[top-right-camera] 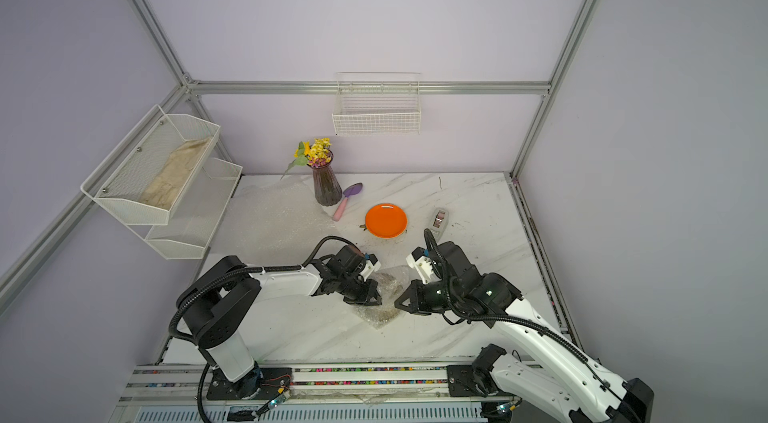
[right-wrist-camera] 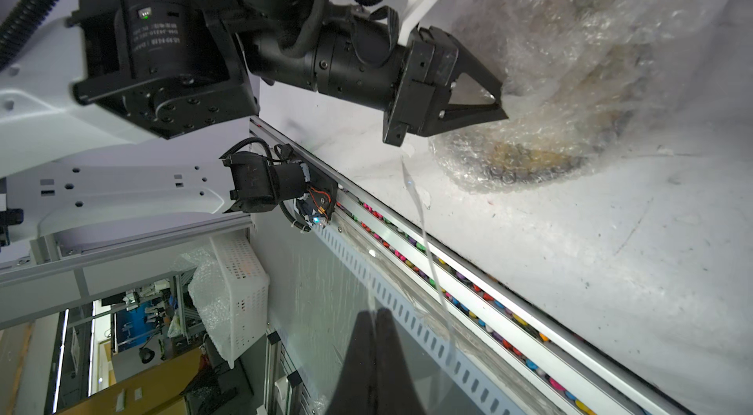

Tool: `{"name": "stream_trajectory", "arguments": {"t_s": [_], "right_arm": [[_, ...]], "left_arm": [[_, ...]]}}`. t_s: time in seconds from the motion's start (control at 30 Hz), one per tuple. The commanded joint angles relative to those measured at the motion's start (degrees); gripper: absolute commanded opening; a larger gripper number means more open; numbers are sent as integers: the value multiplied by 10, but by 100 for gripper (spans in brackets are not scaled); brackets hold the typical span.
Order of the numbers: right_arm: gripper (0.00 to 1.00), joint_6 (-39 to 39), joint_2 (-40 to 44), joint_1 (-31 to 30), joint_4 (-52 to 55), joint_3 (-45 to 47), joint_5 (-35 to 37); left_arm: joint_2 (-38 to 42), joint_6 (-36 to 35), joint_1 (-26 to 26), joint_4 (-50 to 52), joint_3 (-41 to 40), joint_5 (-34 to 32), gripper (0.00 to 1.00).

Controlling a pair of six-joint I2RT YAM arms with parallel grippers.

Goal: Wrap dinner plates in bubble wrap
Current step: Stick the tape on the bubble wrap.

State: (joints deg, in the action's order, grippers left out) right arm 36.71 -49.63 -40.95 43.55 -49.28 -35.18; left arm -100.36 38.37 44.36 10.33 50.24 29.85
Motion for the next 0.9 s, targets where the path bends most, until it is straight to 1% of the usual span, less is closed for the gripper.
{"name": "stream_trajectory", "arguments": {"t_s": [0.0, 0.13, 0.23, 0.33, 0.53, 0.77, 0.87], "right_arm": [[0, -27, 16, -4, 94, -15, 5], [0, -26, 19, -4, 101, -16, 7], [0, -28, 6, -4, 75, 3, 5], [0, -12, -15, -4, 27, 21, 4], [0, -1, -95, -4, -77, 38, 12], [0, 3, -224, -3, -202, 28, 26], [0, -4, -280, -3, -233, 15, 43]], "left_arm": [[-30, -2, 4, 60, -28, -48, 5], [-29, -1, 4, 61, -27, -48, 5], [-30, -2, 4, 61, -27, -49, 5], [-30, -2, 4, 61, -28, -48, 5], [-24, -2, 7, 61, -28, -49, 5], [-13, 2, 15, 61, -32, -53, 5], [-6, 3, 16, 61, -34, -55, 5]]}}
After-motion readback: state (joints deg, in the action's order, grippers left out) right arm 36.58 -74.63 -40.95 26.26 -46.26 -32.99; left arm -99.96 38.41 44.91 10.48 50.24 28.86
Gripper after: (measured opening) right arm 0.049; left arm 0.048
